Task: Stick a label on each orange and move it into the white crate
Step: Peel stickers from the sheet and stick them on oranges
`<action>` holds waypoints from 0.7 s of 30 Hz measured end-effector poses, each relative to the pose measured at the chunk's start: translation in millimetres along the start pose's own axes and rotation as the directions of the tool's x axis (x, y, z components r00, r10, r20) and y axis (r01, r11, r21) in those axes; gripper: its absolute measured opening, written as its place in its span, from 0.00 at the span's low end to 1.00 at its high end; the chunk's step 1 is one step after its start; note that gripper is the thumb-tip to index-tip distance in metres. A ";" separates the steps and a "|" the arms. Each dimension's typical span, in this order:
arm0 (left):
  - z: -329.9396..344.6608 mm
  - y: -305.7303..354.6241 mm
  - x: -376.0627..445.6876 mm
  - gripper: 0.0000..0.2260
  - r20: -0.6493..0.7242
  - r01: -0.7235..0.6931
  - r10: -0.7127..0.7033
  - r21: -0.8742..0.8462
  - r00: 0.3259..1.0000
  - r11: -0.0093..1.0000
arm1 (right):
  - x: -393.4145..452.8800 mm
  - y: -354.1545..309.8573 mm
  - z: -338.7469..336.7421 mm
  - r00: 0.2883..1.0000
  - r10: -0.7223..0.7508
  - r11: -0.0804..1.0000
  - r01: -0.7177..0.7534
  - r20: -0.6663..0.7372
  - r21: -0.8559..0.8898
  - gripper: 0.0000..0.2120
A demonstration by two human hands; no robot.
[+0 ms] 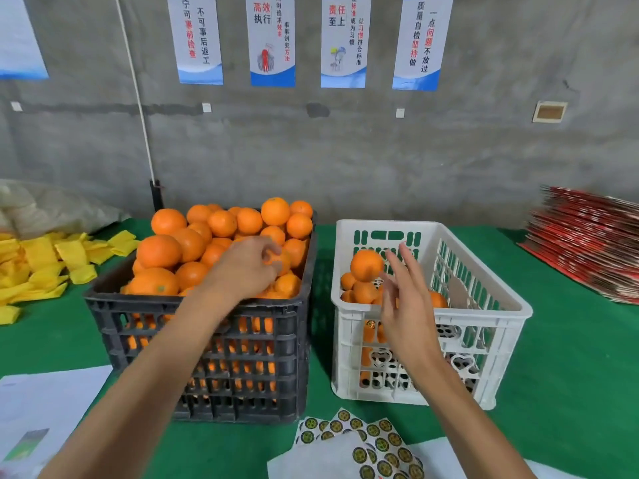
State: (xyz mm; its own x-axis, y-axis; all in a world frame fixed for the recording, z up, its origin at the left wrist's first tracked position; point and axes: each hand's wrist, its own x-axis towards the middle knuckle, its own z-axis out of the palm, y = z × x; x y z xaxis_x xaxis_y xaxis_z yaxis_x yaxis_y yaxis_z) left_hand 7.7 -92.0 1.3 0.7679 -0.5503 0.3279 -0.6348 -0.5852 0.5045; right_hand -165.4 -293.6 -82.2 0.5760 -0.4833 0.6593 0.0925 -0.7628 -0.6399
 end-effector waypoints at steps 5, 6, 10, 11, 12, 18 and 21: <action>0.8 -23.3 30.0 0.10 0.522 0.143 -0.223 0.189 0.823 0.972 | -24.7 6.6 12.8 0.995 -0.096 0.995 0.097 -0.028 0.035 0.21; 0.3 -22.6 34.1 0.13 0.537 0.144 -0.235 0.208 0.810 0.968 | -28.9 6.6 14.9 0.995 -0.101 0.993 0.102 -0.026 0.054 0.20; 6.5 -18.0 42.8 0.17 0.529 0.110 -0.325 0.397 0.784 0.911 | -40.1 3.8 19.4 0.989 -0.145 0.985 0.148 -0.041 0.085 0.20; 9.9 -19.2 44.3 0.18 0.499 0.117 -0.341 0.427 0.797 0.897 | -42.1 3.2 19.7 0.987 -0.156 0.984 0.159 -0.042 0.086 0.20; 12.2 -21.6 44.5 0.18 0.465 0.142 -0.351 0.427 0.813 0.893 | -44.3 2.8 19.6 0.987 -0.157 0.983 0.160 -0.039 0.090 0.20; 7.5 -14.0 18.9 0.24 -0.083 0.140 -0.137 0.033 0.987 0.990 | -54.1 0.8 20.8 0.986 -0.139 0.982 0.149 -0.086 0.115 0.18; 15.3 19.0 -23.2 0.23 -0.406 -0.164 0.030 -0.299 0.913 0.940 | -55.2 -13.7 25.7 0.996 -0.080 0.971 0.088 -0.047 0.220 0.21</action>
State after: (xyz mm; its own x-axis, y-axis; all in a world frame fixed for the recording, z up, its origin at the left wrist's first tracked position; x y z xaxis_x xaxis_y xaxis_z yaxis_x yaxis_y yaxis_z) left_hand -23.4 -99.5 -8.9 0.7168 -0.2782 0.6393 -0.6972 -0.2816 0.6592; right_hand -177.6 -245.5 -120.0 0.5284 -0.4403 0.7259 0.3196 -0.6889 -0.6506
